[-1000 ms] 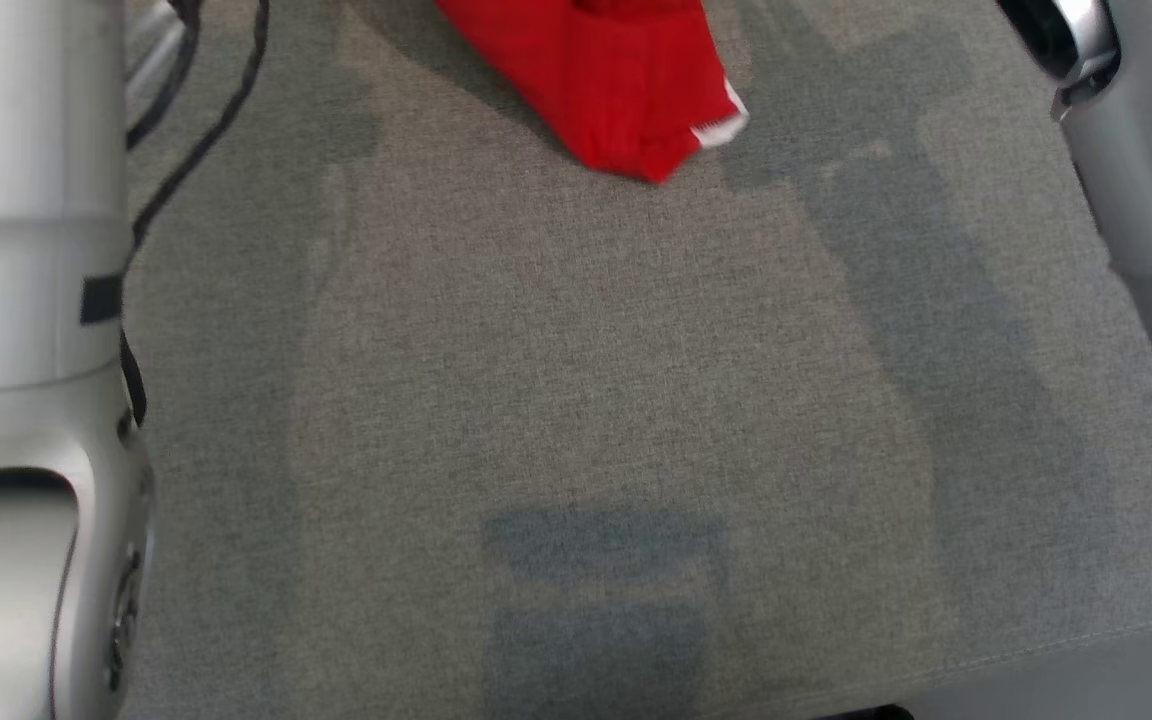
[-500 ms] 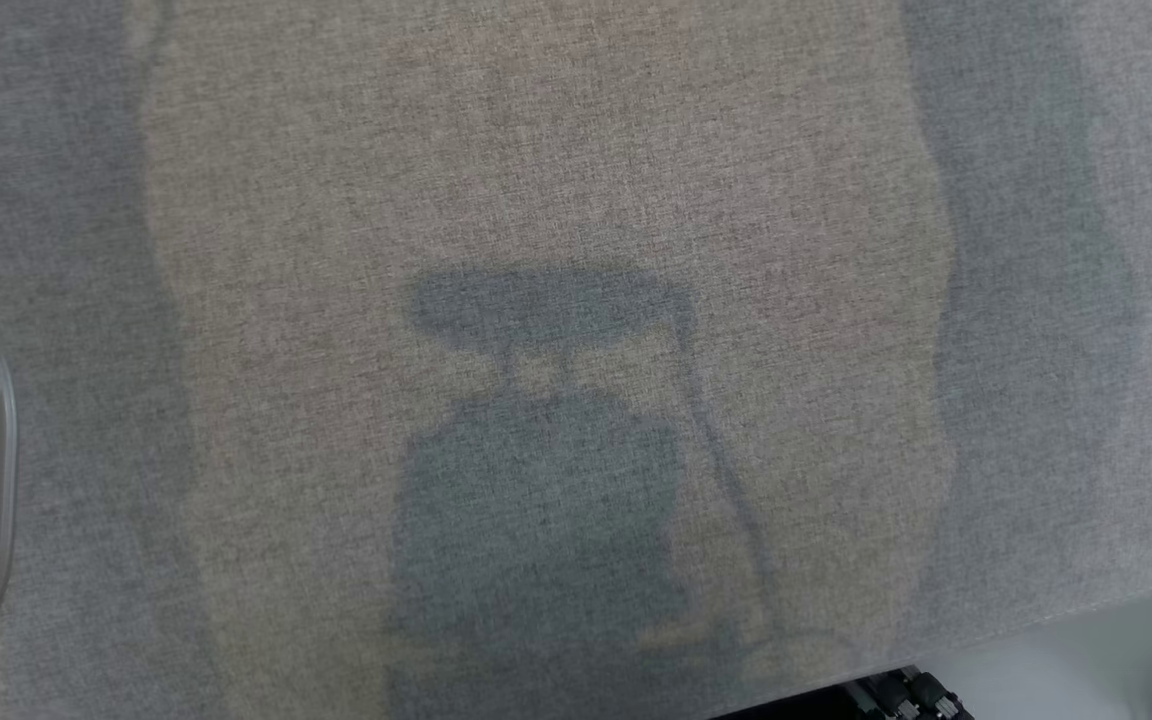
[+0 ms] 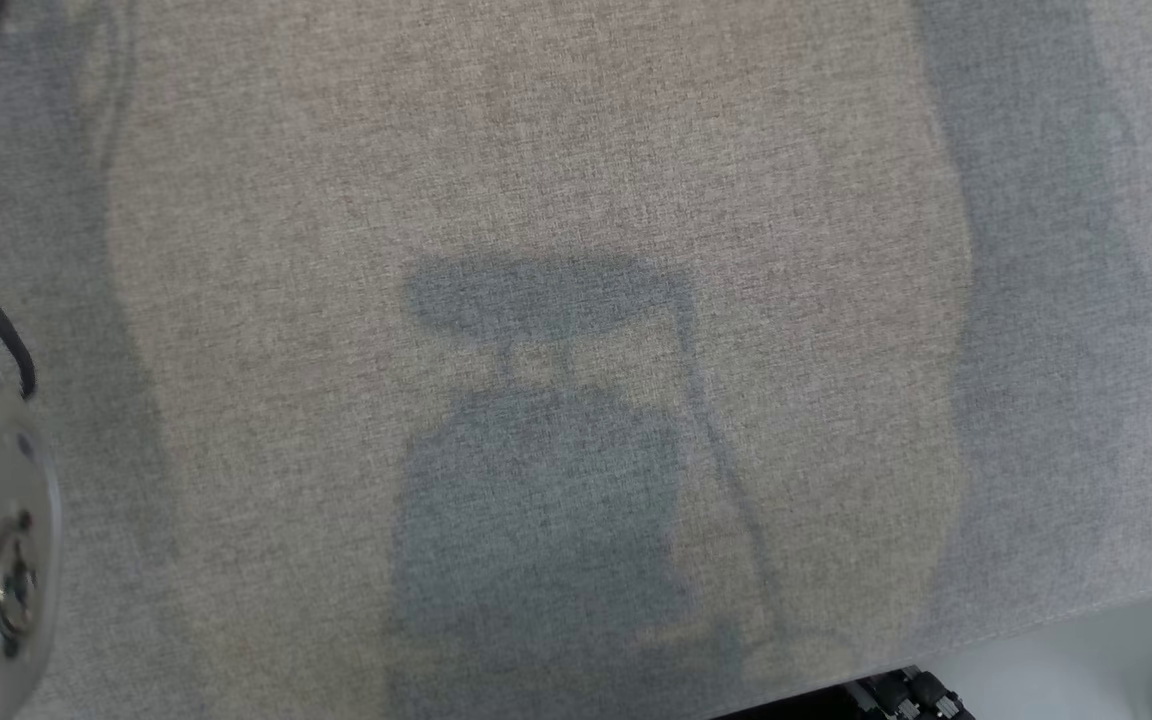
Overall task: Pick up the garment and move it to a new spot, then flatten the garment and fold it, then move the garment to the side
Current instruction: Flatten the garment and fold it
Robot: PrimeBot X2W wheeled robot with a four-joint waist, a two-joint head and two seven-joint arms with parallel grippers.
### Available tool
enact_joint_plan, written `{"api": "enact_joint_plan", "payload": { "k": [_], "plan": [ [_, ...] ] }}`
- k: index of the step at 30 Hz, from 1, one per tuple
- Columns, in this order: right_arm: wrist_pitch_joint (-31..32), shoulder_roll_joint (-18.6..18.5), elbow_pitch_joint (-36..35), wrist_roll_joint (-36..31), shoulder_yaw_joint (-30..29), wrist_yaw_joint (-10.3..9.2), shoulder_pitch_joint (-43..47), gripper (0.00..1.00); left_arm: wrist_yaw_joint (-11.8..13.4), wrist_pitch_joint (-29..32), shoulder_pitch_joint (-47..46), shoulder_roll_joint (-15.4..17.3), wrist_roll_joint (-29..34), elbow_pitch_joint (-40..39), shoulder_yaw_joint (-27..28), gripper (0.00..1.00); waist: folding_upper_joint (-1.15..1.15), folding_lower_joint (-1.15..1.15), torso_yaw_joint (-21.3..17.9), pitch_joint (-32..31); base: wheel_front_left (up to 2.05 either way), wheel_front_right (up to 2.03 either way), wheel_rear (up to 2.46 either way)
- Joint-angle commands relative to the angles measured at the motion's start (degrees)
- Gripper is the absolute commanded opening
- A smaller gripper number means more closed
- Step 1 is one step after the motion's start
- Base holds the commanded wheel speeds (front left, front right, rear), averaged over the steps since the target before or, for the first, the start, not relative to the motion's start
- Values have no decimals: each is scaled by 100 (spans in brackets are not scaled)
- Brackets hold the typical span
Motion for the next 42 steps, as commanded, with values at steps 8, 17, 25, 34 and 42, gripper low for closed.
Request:
{"api": "enact_joint_plan", "payload": {
  "k": [8,17,25,34,42],
  "plan": [
    [297,-731,-396,526,673,-95,953,0,-186,-295,1901,183,-106,-607,-149,0,0,-1,218,-753,0,0,0],
    [772,-1303,-1168,1225,1335,-94,2333,0,-216,-609,4287,40,-184,-1518,-424,0,0,-1,340,-1885,0,0,0],
    [1356,-1722,-1791,1703,1346,-95,3857,0,-145,-706,5955,-322,-339,-1848,-670,0,0,-1,552,-2716,0,0,0],
    [2102,-2064,-3144,2084,772,-93,5745,0,-17,-791,7155,-422,-125,-2136,-1109,0,0,-1,607,-3321,0,0,0],
    [2609,-1894,-4451,1936,-425,-92,7539,0,197,-729,7966,-211,404,-2617,-1559,0,0,-1,621,-3534,0,0,0]
  ]
}}
